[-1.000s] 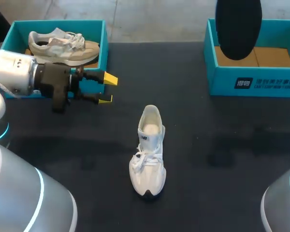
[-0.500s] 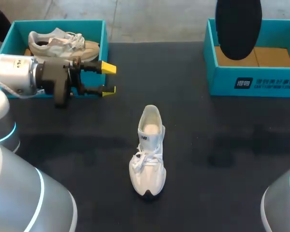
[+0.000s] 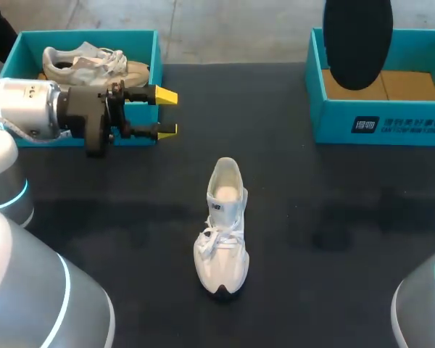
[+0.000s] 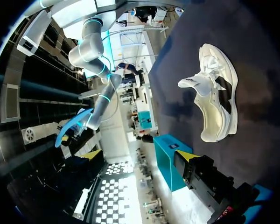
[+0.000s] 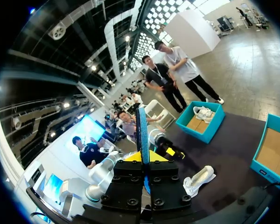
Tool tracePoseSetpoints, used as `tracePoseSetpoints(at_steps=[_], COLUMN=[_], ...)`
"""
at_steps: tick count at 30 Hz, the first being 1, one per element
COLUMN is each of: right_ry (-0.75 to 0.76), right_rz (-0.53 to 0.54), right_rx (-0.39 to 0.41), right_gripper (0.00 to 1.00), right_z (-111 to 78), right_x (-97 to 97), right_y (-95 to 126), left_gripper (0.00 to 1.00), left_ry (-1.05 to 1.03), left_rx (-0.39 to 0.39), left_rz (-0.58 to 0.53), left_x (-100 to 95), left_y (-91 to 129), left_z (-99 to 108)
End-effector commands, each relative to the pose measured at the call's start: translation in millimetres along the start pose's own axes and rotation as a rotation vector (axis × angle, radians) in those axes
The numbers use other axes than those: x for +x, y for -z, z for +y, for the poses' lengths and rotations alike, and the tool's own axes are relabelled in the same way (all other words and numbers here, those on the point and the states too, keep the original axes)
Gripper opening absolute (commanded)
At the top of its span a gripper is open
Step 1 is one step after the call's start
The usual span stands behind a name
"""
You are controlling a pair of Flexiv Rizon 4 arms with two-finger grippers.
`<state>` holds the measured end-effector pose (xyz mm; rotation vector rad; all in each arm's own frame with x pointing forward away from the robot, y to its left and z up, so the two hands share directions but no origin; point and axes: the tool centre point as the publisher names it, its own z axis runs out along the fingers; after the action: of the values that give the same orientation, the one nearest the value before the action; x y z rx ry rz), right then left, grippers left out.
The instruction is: Take the shoe out of the shoebox, open the shoe tongue, remove and reinsert the insole, then place the shoe into the shoebox
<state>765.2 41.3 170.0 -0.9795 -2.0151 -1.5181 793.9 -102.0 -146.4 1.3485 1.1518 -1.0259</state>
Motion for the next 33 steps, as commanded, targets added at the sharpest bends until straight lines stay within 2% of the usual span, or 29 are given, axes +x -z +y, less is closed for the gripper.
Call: tracePoseSetpoints(at_steps=[1, 9, 12, 17, 21, 25, 29, 33], right_ry=[-0.002, -0.002, -0.075, -0.193, -0.247, -0.333, -0.439, -0.516], right_rz=[-0.003, -0.003, 0.057, 0.147, 0.154, 0.145, 0.124, 0.153], right_rx=[0.003, 0.003, -0.026, 0.001, 0.018, 0.054, 0.092, 0.098], right_gripper=[0.00, 0.00, 0.00, 0.00, 0.00, 0.00, 0.00, 0.00], right_z=[1.5, 1.5, 9.9, 21.2, 26.3, 20.9, 6.3, -6.7], right_x=[0.3, 0.3, -9.2, -13.5, -15.4, -21.9, -33.0, -42.1], right_y=[-1, -1, -18, -42, -54, -69, -84, -98], left_gripper=[1.00, 1.00, 1.00, 1.00, 1.00, 1.00, 1.00, 1.00], left_ry=[-0.002, -0.002, -0.002, -0.002, -0.002, -0.002, -0.002, -0.002], left_rx=[0.006, 0.006, 0.006, 0.006, 0.006, 0.006, 0.006, 0.006], left_rz=[-0.001, -0.001, -0.001, -0.001, -0.001, -0.001, -0.001, -0.001], left_x=[1.3, 1.3, 1.3, 1.3, 1.3, 1.3, 1.3, 1.3], left_y=[-1, -1, -1, -1, -1, -1, -1, -1], left_z=[3, 3, 3, 3, 3, 3, 3, 3])
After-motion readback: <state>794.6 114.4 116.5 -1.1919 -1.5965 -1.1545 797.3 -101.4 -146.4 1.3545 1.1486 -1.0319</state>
